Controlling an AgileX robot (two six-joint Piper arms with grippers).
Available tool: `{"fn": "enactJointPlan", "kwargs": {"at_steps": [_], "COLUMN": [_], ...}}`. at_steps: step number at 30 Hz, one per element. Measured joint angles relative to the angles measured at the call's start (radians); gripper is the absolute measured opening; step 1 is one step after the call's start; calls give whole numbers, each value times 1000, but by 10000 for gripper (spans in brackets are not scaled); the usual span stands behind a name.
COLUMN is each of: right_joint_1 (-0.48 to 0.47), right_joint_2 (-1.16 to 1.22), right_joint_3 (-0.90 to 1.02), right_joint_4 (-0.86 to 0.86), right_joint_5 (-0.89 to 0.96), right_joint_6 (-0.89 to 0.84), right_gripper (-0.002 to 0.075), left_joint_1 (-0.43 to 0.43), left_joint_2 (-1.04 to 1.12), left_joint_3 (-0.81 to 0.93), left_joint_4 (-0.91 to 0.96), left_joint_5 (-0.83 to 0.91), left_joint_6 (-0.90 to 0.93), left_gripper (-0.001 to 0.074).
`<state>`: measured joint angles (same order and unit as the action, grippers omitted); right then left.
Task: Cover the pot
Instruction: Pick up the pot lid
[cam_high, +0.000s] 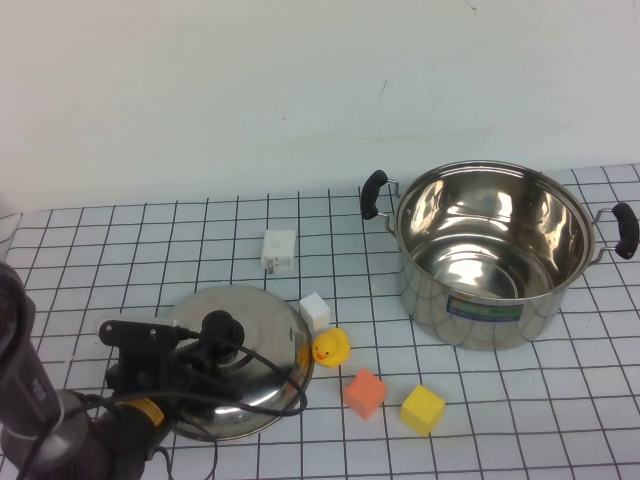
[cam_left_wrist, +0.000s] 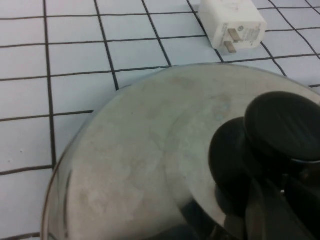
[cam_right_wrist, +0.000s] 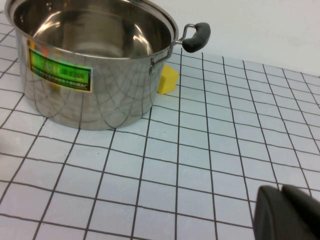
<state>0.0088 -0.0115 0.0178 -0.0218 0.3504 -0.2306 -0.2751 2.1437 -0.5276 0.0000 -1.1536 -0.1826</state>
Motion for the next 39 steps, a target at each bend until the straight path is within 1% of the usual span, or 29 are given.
{"fn": "enactJointPlan", "kwargs": {"at_steps": [2, 4, 7, 9, 12, 16, 22, 27, 36, 37, 39], "right_joint_1": [0, 0, 0, 0, 0, 0, 0, 0, 0, 0, 0], "right_joint_2": [0, 0, 0, 0, 0, 0, 0, 0, 0, 0, 0], "right_joint_3": [0, 0, 0, 0, 0, 0, 0, 0, 0, 0, 0], "right_joint_4": [0, 0, 0, 0, 0, 0, 0, 0, 0, 0, 0], "right_joint_5": [0, 0, 0, 0, 0, 0, 0, 0, 0, 0, 0], "right_joint_6": [0, 0, 0, 0, 0, 0, 0, 0, 0, 0, 0], "right_gripper": [9, 9, 9, 9, 9, 9, 9, 9, 9, 9, 9], "left_joint_1": [0, 0, 0, 0, 0, 0, 0, 0, 0, 0, 0], "left_joint_2": [0, 0, -2, -8, -11, -12, -12, 15, 55, 57, 63], "left_joint_3": [0, 0, 0, 0, 0, -12, -73, -113, -124, -128, -137], "left_joint_4": [-13, -20, -14, 9, 39, 48, 39, 24, 15, 19, 26], "left_joint_5": [0, 0, 0, 0, 2, 6, 7, 7, 5, 5, 3], "left_joint_6": [0, 0, -1, -2, -2, 0, 0, 0, -3, -5, -9], "left_gripper": [78, 151, 321, 416, 480, 503, 510, 510, 510, 508, 481]}}
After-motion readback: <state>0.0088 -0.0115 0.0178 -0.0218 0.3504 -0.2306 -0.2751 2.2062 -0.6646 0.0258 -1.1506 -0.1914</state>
